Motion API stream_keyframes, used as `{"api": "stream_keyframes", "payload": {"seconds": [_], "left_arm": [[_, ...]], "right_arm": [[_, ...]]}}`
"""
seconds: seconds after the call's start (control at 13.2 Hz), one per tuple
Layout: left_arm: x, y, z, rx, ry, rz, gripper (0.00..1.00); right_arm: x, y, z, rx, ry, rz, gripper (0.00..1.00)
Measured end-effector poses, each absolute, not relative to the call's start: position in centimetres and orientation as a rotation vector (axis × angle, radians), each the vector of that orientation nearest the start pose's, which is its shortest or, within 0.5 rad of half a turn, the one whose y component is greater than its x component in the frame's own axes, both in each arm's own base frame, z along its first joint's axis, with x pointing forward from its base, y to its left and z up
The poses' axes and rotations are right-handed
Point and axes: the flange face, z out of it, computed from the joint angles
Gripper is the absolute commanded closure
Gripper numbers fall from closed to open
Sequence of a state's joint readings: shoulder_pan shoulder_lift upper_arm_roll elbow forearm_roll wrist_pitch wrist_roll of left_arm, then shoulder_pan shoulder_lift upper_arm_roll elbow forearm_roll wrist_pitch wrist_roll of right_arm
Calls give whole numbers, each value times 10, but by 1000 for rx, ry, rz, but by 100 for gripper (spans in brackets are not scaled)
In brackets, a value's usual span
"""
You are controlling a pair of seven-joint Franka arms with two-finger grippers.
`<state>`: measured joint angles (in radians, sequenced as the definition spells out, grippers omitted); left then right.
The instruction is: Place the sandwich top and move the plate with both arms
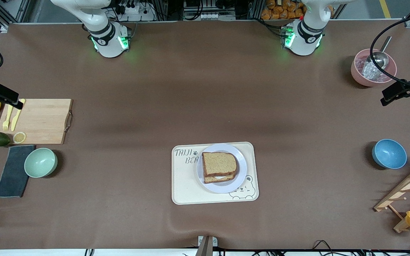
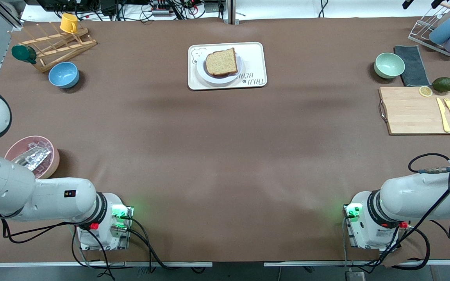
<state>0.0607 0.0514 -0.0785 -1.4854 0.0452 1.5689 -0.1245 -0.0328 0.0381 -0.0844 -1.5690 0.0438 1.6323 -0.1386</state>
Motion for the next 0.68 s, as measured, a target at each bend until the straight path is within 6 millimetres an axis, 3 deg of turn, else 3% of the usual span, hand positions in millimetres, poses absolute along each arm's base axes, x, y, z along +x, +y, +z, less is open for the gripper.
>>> {"api": "stream_keyframes", "payload": {"seconds": [0.68], "left_arm": [[566,-30,630,-3105,-99,17,0]], "right_arm": [[568,-62,609,-3104,-28,-42,0]]}}
